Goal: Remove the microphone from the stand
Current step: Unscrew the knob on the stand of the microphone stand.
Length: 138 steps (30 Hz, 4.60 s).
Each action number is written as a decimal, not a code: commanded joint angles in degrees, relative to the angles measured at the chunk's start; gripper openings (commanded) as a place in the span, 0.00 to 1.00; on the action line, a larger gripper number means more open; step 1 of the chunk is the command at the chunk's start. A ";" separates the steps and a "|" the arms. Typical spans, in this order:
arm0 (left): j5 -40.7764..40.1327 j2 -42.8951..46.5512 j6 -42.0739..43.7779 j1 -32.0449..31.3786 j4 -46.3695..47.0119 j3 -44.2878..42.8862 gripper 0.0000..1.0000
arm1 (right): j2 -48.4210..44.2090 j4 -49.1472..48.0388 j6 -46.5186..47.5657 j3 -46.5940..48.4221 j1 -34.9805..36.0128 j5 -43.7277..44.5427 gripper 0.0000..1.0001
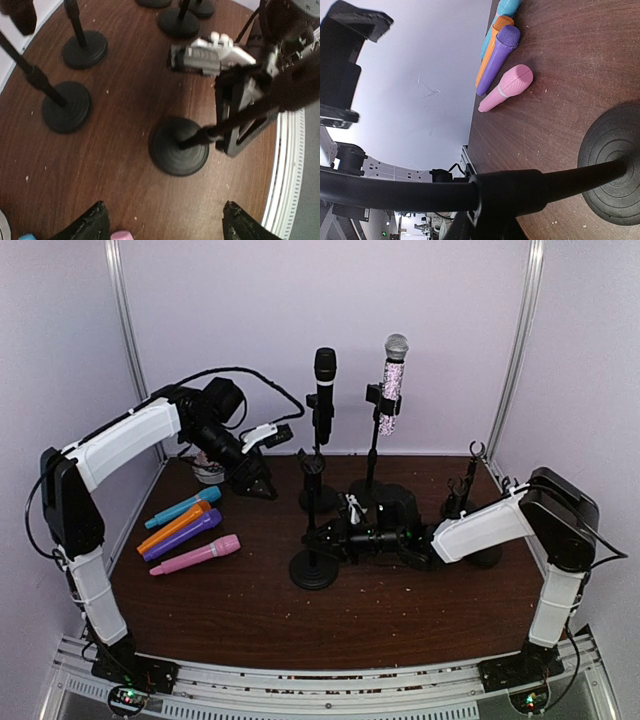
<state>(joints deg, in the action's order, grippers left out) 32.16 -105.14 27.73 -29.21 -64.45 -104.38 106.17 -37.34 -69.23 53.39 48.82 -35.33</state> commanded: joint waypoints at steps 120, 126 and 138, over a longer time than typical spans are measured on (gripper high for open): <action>17.76 -0.23 -3.01 -2.82 1.01 0.19 0.47 | -10.01 23.88 26.52 1.00 -5.77 0.74 0.35; 17.41 -0.47 -3.03 -2.86 1.02 0.07 0.47 | -10.88 24.15 27.98 1.47 -4.00 3.44 0.23; 17.31 -3.86 -4.41 -3.77 1.04 -3.86 0.47 | -10.51 22.64 28.77 1.03 -2.18 7.54 0.00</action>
<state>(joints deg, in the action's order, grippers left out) 48.77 -107.31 23.88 -32.27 -63.20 -105.49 95.74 -14.37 -41.69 53.74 45.65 -31.38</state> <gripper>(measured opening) 0.466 0.109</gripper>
